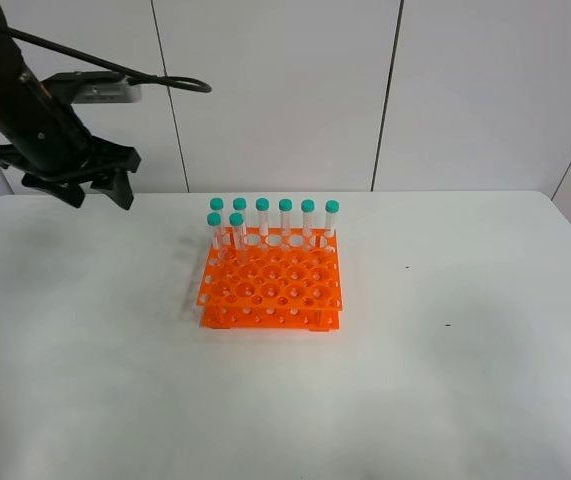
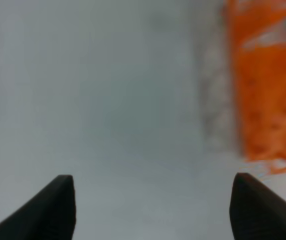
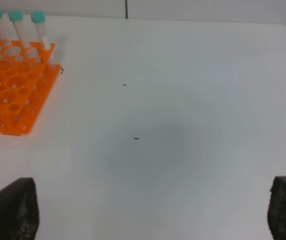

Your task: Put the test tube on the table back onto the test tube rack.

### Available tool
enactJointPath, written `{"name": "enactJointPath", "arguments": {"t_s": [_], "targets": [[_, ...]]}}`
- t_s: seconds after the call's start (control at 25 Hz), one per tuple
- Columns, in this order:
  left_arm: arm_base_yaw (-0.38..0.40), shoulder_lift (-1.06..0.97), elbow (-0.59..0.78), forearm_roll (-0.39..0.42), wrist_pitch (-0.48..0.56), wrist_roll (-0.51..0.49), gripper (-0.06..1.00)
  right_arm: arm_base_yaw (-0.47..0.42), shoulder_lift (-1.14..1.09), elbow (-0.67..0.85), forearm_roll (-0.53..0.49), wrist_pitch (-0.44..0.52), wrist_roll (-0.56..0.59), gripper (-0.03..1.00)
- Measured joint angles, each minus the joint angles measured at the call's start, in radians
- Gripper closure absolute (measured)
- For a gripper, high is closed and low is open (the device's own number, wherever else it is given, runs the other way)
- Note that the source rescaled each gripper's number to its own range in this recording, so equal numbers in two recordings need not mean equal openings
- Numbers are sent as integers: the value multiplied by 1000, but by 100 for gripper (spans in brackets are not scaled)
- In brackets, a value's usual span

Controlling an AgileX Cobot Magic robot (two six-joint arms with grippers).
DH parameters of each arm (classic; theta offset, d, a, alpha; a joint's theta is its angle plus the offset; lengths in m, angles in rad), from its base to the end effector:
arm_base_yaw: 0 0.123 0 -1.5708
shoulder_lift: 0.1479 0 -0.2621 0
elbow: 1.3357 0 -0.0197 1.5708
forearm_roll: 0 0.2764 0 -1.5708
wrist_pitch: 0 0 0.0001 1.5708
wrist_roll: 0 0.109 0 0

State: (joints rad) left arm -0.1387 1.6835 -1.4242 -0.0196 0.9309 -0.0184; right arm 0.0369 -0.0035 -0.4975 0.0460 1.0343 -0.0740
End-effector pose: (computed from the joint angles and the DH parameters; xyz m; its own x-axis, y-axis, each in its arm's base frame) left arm 0.3883 -0.0559 0.2510 -0.8879 0.0936 -0.4504 0.1186 0.9926 -0.0276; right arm 0.0577 0.0064 0.2834 -0.4265 -0.0662 -0.9020 -0.0941 0.9952 -0.0285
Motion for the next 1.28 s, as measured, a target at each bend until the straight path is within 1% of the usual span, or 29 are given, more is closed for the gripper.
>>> {"name": "enactJointPath", "arguments": {"t_s": [0.2,0.28,0.32,0.48,0.6,0.72,0.96,1.16,1.28], "targets": [[131,-1,0,4,139,1,0,0,0,0,0,0,0,-3],[147,-2,0,6,218,4,0,0,0,0,0,0,0,-3],[147,-3,2,6,237,12,0,0,0,0,0,0,0,-3],[147,-24,55,-9,237,42,0,0,0,0,0,0,0,-3],[147,-65,142,-7,237,45,0,0,0,0,0,0,0,-3],[147,-141,244,20,237,46,0,0,0,0,0,0,0,-3],[147,-384,464,25,237,42,0,0,0,0,0,0,0,-3],[147,-612,655,25,235,18,0,0,0,0,0,0,0,-3],[147,-763,783,25,186,18,0,0,0,0,0,0,0,-3]]}}
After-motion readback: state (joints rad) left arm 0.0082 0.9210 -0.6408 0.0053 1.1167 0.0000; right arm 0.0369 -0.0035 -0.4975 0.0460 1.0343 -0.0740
